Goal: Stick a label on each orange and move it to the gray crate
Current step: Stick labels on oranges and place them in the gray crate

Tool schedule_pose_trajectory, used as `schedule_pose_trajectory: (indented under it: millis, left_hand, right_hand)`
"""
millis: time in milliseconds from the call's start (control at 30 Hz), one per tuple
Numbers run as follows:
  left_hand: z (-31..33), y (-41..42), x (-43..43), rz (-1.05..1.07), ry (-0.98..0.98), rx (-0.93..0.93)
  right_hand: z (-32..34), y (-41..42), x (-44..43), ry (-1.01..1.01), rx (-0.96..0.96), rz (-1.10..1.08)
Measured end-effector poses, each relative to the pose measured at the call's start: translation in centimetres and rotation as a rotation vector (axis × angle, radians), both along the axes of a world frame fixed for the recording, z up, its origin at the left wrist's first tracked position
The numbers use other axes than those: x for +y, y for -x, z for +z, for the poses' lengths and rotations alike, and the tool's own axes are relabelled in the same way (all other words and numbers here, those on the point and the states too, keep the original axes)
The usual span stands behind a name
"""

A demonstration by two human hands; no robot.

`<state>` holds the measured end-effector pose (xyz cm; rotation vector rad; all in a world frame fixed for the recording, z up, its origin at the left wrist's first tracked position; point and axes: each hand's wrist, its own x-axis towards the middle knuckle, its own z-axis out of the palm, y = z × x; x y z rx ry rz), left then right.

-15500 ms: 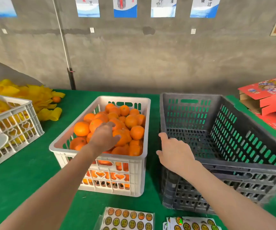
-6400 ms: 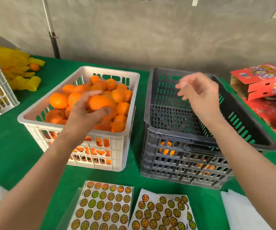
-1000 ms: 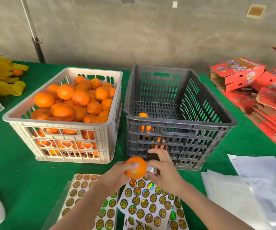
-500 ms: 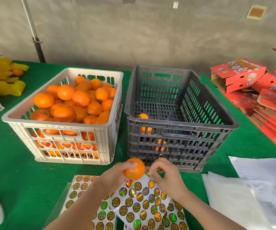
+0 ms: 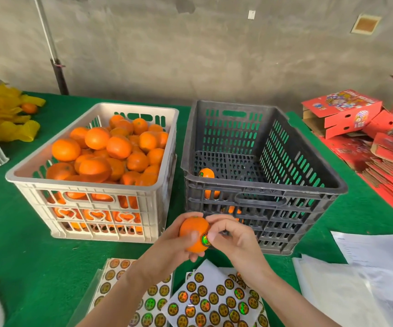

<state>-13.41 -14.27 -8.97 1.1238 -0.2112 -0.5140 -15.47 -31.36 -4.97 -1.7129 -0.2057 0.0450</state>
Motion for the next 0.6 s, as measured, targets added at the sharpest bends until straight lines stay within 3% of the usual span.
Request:
schedule_pose_trajectory:
  millis: [67,333,500,600]
  left_hand:
    - [0.3,-0.2,0.0,0.009,0.094,0.06]
    - [2.2,0.3,0.1,0.0,0.09,-0.021]
    - [5.4,1.3,1.0,0.06,-0.04,-0.159]
    - [8.3,0.6,1.7,0.148,-0.155,-0.274]
  right_hand:
    - [0.4,0.0,0.4,0.043,-0.044,-0.021]
    - [1.2,0.5,1.4,0.165,-0.279,-0.079]
    - [3.1,1.0,1.7,0.112,-0.273,-0.027]
    - [6.1,0.2,2.5,0.26,-0.419,0.118]
